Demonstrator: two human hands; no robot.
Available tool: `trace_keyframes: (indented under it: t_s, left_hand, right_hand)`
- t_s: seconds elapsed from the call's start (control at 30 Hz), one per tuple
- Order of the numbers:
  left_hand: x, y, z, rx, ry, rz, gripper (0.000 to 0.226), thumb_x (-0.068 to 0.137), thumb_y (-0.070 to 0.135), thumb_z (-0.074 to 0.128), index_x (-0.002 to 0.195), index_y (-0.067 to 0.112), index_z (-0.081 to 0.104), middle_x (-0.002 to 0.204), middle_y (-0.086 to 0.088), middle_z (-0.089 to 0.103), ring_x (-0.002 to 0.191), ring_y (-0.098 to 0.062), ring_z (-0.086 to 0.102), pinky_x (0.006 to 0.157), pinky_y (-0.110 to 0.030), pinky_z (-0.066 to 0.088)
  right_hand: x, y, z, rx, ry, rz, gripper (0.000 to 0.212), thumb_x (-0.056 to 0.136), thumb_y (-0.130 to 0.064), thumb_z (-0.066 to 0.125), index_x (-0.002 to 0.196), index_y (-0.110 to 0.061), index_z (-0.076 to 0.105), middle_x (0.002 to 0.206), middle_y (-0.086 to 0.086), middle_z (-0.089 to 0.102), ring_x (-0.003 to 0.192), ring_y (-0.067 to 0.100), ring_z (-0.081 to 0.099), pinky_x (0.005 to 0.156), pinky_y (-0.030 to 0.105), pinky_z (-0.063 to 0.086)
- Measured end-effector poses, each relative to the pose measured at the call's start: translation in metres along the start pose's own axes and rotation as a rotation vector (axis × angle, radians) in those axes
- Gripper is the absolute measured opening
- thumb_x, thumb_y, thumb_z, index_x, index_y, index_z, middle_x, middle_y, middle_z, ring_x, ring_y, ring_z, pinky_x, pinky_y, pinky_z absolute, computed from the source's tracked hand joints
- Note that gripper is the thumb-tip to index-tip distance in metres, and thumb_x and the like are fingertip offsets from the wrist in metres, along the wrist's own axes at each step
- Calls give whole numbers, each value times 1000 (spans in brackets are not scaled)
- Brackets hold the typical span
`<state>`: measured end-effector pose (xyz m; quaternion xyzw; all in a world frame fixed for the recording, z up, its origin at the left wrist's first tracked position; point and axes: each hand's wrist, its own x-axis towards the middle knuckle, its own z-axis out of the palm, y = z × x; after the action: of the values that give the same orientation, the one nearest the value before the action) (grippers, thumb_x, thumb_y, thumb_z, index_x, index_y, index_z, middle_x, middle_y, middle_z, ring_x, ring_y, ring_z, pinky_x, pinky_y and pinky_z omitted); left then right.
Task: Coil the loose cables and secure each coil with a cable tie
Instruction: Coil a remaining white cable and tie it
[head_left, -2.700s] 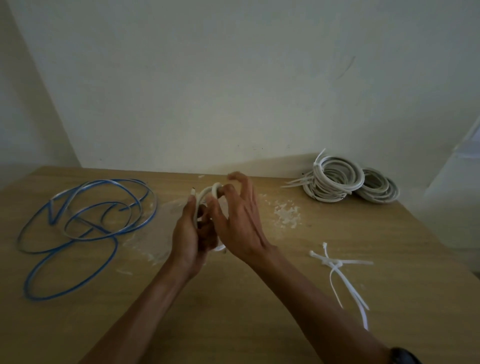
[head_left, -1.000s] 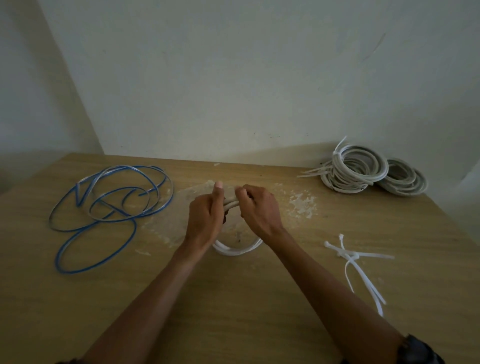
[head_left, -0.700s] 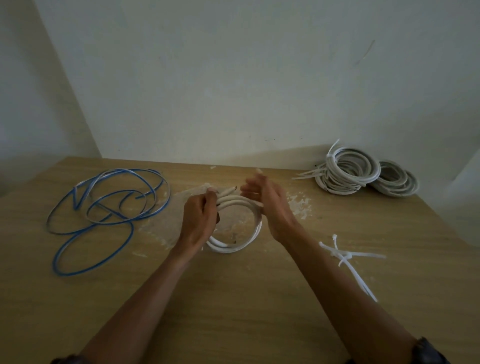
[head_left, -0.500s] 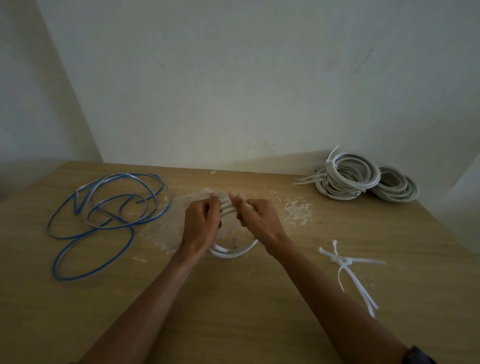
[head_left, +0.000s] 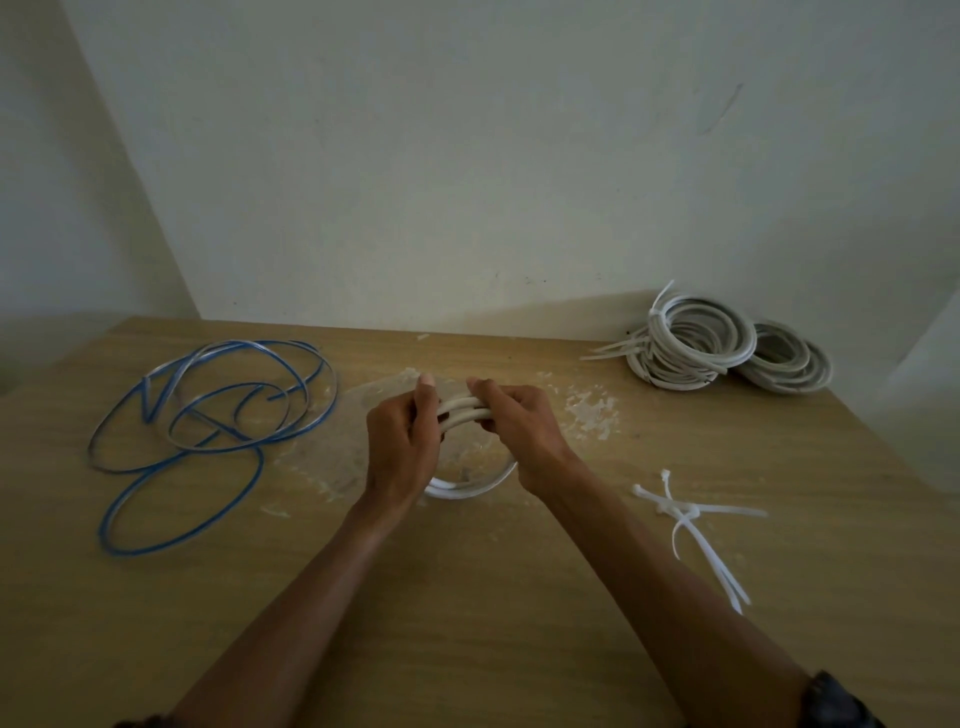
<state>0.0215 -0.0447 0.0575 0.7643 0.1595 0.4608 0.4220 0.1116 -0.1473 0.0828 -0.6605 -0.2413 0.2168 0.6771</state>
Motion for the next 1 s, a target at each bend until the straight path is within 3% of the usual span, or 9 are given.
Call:
trace_keyframes:
  t_s: [0.13,0.27,0.4,0.6,0.7,0.8,0.87,0.93,1.0]
  left_hand:
    - [-5,-5,12,63,45,55,55,108,38,39,64,15,62,48,-1,54,43,-17,52,43,-32,39]
    - [-5,2,16,74,-4,-163,62,110,40,36,55,20,57,43,5,51,38,-7,47,43,-22,37]
    - [4,7,0,-135,-270,-337,70,108,48,34,69,-2,62,47,-1,45,37,-11,37,43,-24,29]
    - [13,23,-10,-292,-665,-510,68,102,63,19,66,13,48,48,4,30,41,-9,21,41,-22,20]
    - [13,22,-1,-157,-522,-496,62,109,47,25,58,17,42,45,6,30,37,-10,21,46,-24,20]
    - [9,14,7,0,-335,-384,53,108,31,32,61,18,51,46,6,37,38,-11,30,48,-27,26]
    - [11,8,7,1,-286,-410,51,108,32,32,64,18,53,50,3,39,41,-13,32,48,-27,26]
    - [15,5,6,-37,-244,-492,50,106,34,31,62,19,49,50,2,38,42,-14,30,49,-28,25]
    - [15,7,11,-144,-232,-578,50,106,33,30,59,20,44,48,4,34,40,-13,25,46,-25,22]
  right_hand:
    - [2,6,-1,50,117,20,36,100,-23,60,83,6,73,61,5,58,52,5,54,57,16,48]
    - [5,9,-2,58,164,16,35,100,-24,60,75,-1,66,56,3,42,47,9,38,50,20,37]
    - [8,10,-2,61,190,33,38,98,-21,61,62,-9,60,51,-3,39,44,8,35,45,19,33]
    - [11,10,-8,129,208,92,31,94,-19,60,65,-11,56,54,-1,35,46,10,30,48,25,28]
    - [9,10,-10,120,200,105,34,95,-20,59,62,-12,57,53,-2,38,45,9,33,50,25,30]
    - [8,11,-15,36,135,40,37,100,-27,57,66,-12,62,55,-2,44,45,6,39,52,20,36]
    - [11,7,-22,-108,33,-23,45,100,-43,56,72,-10,66,60,0,53,52,8,47,58,22,43]
    - [17,0,-37,-305,-55,-69,67,95,-62,52,79,1,68,69,9,63,61,12,57,66,30,49]
    - [25,-12,-64,-550,-77,-122,77,94,-65,51,87,11,65,75,19,67,63,16,58,67,35,46]
